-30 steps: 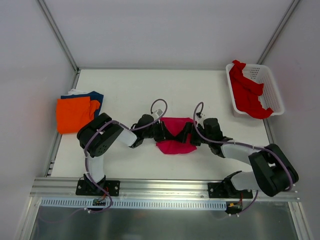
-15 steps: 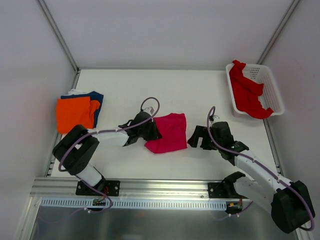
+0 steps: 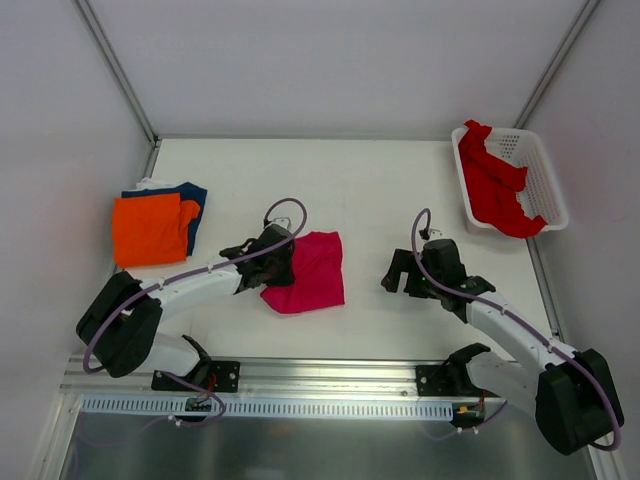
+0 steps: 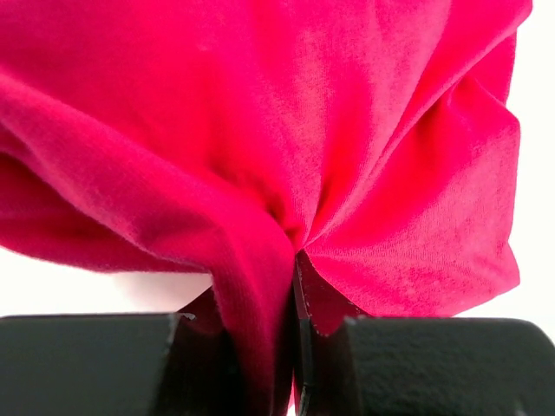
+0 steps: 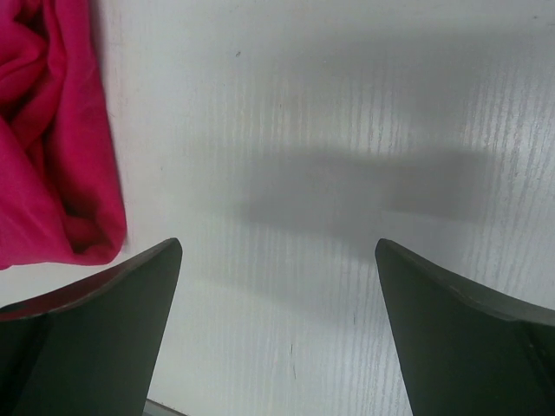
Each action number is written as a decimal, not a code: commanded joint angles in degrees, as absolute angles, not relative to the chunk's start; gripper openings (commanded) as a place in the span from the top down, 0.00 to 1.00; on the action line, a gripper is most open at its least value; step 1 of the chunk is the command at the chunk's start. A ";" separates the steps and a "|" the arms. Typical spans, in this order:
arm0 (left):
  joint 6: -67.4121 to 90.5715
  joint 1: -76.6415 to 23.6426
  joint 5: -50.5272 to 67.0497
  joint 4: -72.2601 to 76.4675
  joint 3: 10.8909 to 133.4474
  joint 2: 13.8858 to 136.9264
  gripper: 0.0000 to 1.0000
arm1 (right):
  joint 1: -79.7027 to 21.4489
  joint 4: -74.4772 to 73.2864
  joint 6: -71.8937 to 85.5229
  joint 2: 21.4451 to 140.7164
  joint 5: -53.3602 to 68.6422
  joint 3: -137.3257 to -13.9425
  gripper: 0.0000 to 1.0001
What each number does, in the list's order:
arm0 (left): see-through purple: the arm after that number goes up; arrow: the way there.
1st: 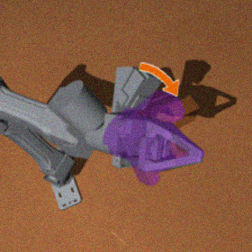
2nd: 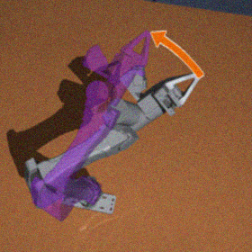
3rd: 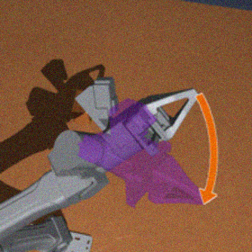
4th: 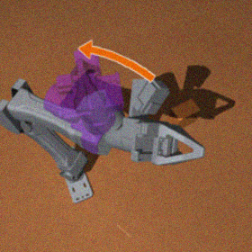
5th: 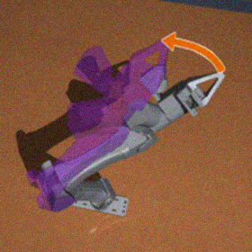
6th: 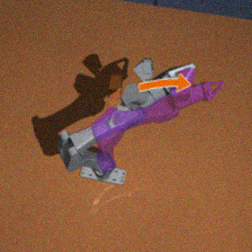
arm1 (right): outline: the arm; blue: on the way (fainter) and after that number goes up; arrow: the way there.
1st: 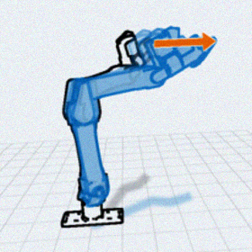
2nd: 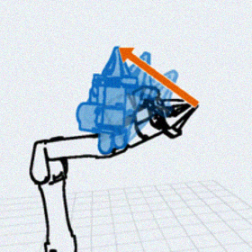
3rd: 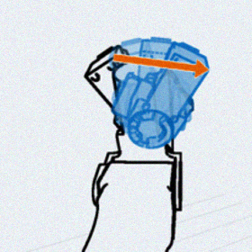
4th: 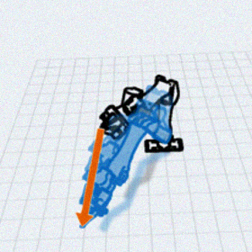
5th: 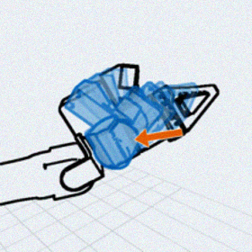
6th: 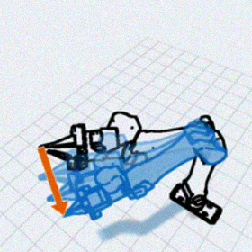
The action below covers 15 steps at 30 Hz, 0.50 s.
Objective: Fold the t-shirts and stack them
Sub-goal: Put the neatly folded tshirt into the corner of the board with the left arm
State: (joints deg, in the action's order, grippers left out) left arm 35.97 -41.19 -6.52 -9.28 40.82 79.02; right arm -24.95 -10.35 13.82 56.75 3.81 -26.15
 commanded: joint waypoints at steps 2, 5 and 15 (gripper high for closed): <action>31.99 -40.96 -13.00 -19.13 47.53 76.81 1.00 | -24.52 -8.18 13.01 58.36 4.30 -26.54 0.01; 31.29 -39.82 -17.74 -26.79 52.63 77.87 1.00 | -24.43 -7.47 13.01 58.97 4.83 -26.19 0.01; 24.97 -26.73 -19.95 -34.80 56.25 76.55 1.00 | -23.91 -5.01 13.09 59.94 6.06 -24.35 0.00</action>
